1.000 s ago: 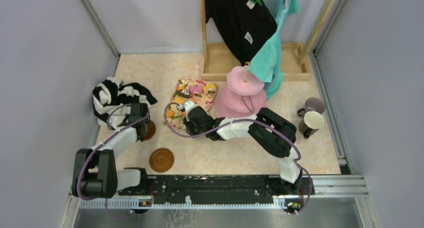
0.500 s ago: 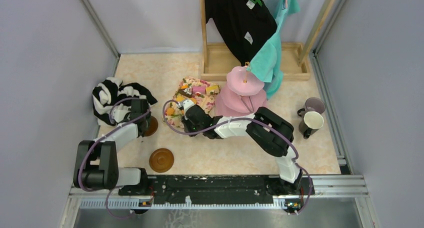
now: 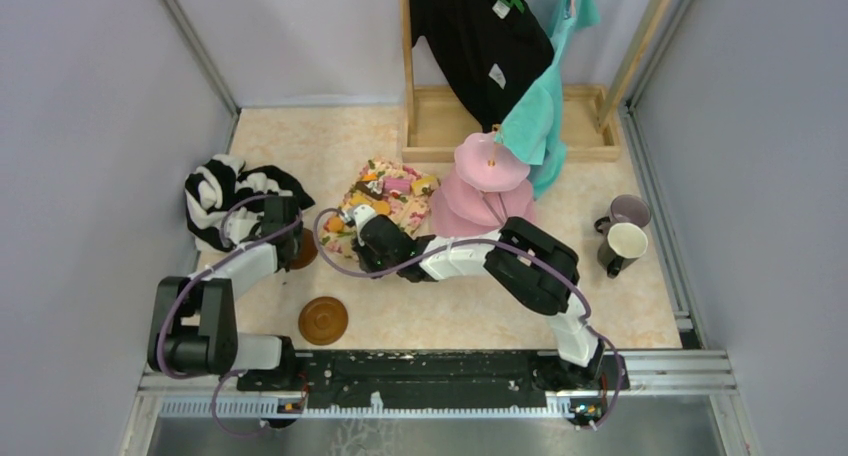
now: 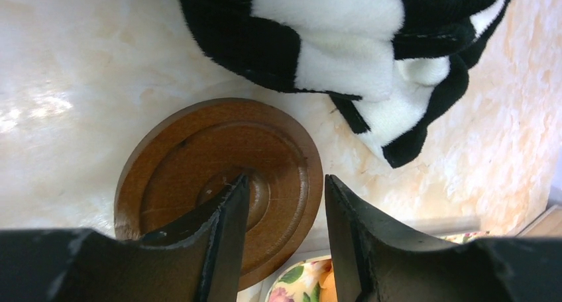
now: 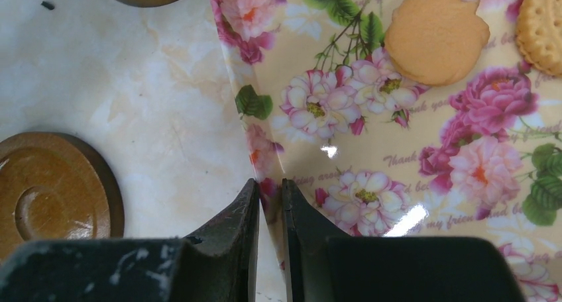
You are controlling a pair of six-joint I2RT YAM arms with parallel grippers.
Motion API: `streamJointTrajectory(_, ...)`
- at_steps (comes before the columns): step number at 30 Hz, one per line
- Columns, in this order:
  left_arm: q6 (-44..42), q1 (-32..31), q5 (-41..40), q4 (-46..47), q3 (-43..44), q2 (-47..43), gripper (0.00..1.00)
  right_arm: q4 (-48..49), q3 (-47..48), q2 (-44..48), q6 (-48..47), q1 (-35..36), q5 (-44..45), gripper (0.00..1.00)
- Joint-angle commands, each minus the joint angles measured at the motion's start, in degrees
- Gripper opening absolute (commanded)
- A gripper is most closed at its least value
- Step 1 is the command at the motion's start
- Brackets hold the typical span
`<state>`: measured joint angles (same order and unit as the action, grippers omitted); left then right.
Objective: Serve the afternoon tea
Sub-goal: Move the tray at the center of the board.
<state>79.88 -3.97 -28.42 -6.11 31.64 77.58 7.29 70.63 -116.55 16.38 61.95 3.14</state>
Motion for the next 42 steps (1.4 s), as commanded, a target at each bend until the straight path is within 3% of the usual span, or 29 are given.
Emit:
streamJointTrajectory(1, 5.38, -0.25, -3.44, -8.32, -1.14, -2.43, 0.53, -5.62, 0.46, -2.39, -0.99, 3.22, -3.74, 0.07)
streamJointTrajectory(7, 9.47, -0.42, -7.11, -13.44, -2.33, -6.87, 0.56, -5.98, 0.13, -2.22, -1.88, 4.46, -3.33, 0.08)
streamJointTrajectory(13, 9.89, -0.34, -8.89, -16.23, -1.76, -9.52, 0.65, -5.99, -0.57, -1.17, -2.36, 4.61, -2.94, 0.15)
streamJointTrajectory(24, 6.27, -0.45, -9.07, -13.58, -2.02, -13.18, 0.79, -6.54, -0.78, 1.04, -5.12, 4.73, 0.54, 0.54)
streamJointTrajectory(31, -0.93, -0.69, -10.53, -10.18, -1.84, -17.99, 0.84, -7.14, 0.45, 4.15, -7.06, 4.68, 2.37, 0.63)
streamJointTrajectory(37, -16.21, -0.8, -6.32, 4.7, -5.24, -25.72, 0.89, -6.91, -0.42, 9.49, -9.4, 4.72, 8.66, 0.65)
streamJointTrajectory(39, -20.46, -0.86, -3.84, 11.51, -6.96, -27.72, 0.98, -6.58, -1.22, 11.95, -10.71, 4.68, 11.83, 0.66)
streamJointTrajectory(42, -25.97, -0.96, 0.13, 22.45, -9.84, -28.63, 0.99, -5.43, -2.64, 15.96, -12.06, 4.71, 15.57, 0.66)
